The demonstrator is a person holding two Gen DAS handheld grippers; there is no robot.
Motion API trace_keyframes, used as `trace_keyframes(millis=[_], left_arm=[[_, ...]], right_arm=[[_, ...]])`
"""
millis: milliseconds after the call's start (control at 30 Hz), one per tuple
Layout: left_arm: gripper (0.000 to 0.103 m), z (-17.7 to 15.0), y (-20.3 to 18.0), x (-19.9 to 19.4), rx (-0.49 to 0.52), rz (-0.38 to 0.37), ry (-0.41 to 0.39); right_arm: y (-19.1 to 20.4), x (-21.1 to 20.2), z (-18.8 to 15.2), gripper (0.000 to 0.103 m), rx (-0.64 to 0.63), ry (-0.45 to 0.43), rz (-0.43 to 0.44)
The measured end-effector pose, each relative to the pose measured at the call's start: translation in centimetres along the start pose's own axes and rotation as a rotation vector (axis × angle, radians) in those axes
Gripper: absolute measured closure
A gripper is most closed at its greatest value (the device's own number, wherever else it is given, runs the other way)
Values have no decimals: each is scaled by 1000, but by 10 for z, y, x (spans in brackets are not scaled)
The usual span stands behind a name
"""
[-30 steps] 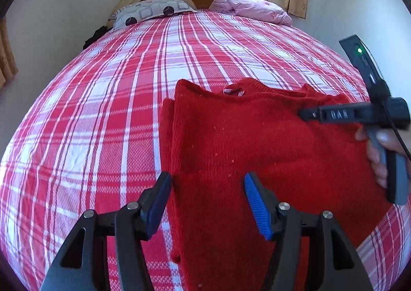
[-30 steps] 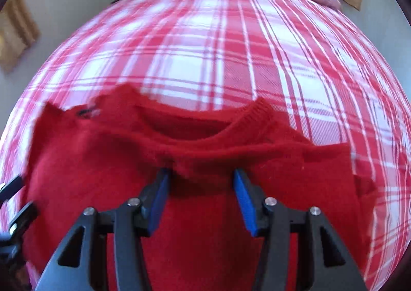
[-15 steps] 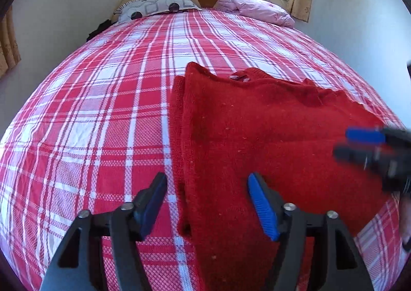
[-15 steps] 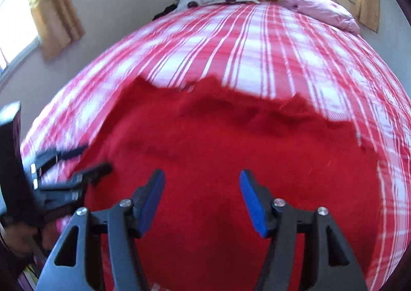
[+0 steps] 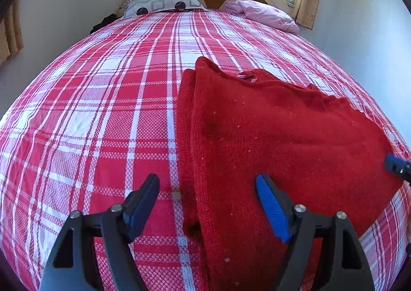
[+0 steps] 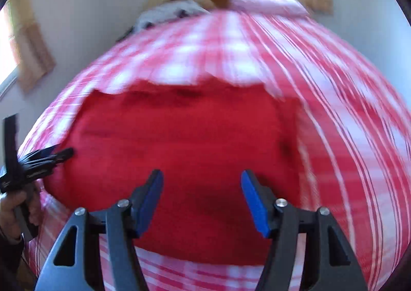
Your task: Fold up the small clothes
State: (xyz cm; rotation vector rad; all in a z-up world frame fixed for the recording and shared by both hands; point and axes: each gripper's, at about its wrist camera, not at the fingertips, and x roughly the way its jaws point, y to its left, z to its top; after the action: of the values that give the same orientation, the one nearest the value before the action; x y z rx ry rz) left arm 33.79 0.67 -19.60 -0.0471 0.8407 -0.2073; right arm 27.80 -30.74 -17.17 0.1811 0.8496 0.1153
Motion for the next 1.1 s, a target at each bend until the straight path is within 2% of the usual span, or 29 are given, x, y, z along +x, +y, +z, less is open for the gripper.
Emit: trace_keyframes(millis=[67, 233, 300, 400, 467, 567, 600, 700, 733, 933, 1100], left_arm=[[22, 0, 1, 1, -6, -3, 3], [22, 0, 3, -2, -9, 1, -3], [22, -2, 5, -5, -14, -4, -7], [22, -3, 12, -6, -41, -36, -2], [22, 0, 19, -10, -56, -28, -1], [22, 3, 34, -30, -72, 20, -95], [22, 3, 39, -32, -76, 24, -102], [22, 2, 44, -15, -47, 54, -10], [22, 0, 45, -11, -40, 66, 5], [22, 4, 65, -18, -119, 0, -10], [22, 30, 79, -21, -193, -70, -14]], right_arm=[[-20, 7, -6, 44, 50, 16, 71], [-17, -7, -5, 44, 57, -30, 93], [-16, -17, -10, 43, 56, -69, 79], [-14, 0, -19, 43, -9, 7, 25], [-9, 1, -22, 43, -71, 3, -6], [-11, -16, -20, 43, -59, -64, -3], [-15, -20, -19, 42, -48, -83, -8], [-20, 1, -21, 42, -58, 4, -6], [-19, 1, -22, 42, -67, -13, -15], [13, -22, -23, 38, -146, -101, -80], [66, -18, -20, 37, -290, -95, -60]])
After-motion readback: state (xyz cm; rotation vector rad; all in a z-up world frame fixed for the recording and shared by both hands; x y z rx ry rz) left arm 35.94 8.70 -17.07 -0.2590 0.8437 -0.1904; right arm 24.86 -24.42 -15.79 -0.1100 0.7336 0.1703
